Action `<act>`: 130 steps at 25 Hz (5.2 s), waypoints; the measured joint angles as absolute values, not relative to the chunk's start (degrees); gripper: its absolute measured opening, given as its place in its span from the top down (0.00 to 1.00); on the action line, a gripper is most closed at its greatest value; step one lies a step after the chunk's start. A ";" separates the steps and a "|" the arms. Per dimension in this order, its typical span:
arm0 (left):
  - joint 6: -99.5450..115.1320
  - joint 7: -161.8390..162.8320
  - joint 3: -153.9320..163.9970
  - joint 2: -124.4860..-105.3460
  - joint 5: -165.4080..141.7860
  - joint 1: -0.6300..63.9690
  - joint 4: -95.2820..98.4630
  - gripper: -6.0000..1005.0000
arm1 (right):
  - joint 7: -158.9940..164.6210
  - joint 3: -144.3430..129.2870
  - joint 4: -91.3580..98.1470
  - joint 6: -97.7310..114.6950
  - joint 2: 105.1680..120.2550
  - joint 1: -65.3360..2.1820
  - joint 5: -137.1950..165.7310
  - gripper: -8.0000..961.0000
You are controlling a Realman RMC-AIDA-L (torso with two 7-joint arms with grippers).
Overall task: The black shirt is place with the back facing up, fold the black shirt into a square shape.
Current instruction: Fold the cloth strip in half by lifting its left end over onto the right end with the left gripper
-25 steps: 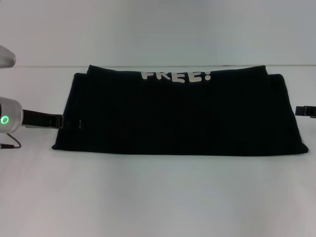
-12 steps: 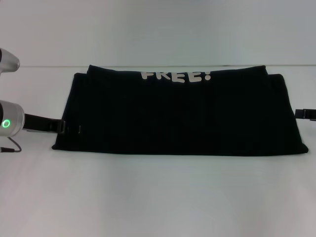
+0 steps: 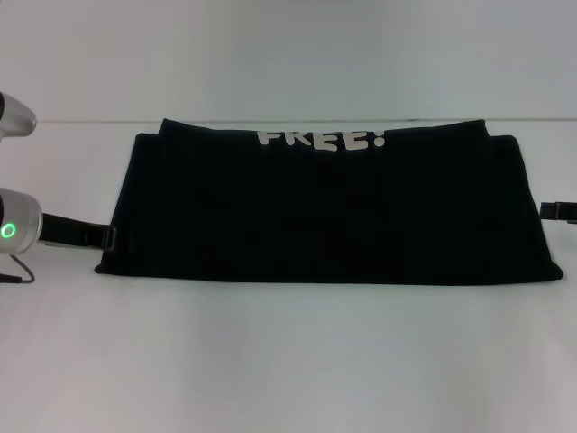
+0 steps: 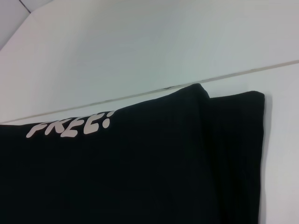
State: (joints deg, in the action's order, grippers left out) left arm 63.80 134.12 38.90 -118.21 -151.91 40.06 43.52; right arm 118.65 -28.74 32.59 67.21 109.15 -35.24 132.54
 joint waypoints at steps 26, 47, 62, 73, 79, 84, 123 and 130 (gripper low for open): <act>66.59 133.41 39.02 -117.96 -152.49 40.70 45.09 1.00 | 120.27 -30.32 27.15 62.78 110.99 -38.20 139.72 0.44; 68.88 133.41 38.45 -117.88 -152.26 38.59 47.82 1.00 | 119.81 -29.27 31.33 66.69 110.50 -34.83 139.20 0.97; 73.39 132.23 38.05 -117.65 -151.74 37.78 49.19 0.98 | 119.46 -28.12 33.81 70.12 111.23 -33.95 138.41 0.89; 75.50 135.37 36.33 -117.83 -152.45 34.97 54.79 0.81 | 115.44 -26.88 42.75 81.40 111.36 -30.26 124.60 0.67; 90.10 135.89 34.64 -117.62 -151.62 34.37 55.50 0.53 | 110.16 -26.66 41.11 84.14 112.46 -30.76 121.30 0.44; 96.94 139.46 34.14 -117.41 -149.77 36.93 52.00 0.38 | 109.12 -27.38 40.89 84.43 112.61 -32.65 121.52 0.24; 77.14 165.56 15.31 -115.57 -148.38 37.40 35.88 0.22 | 101.51 -29.69 40.87 77.88 113.46 -38.31 121.19 0.02; 75.75 165.61 15.29 -115.58 -148.37 37.44 35.67 0.22 | 101.51 -29.45 40.87 77.68 113.46 -38.27 121.19 0.02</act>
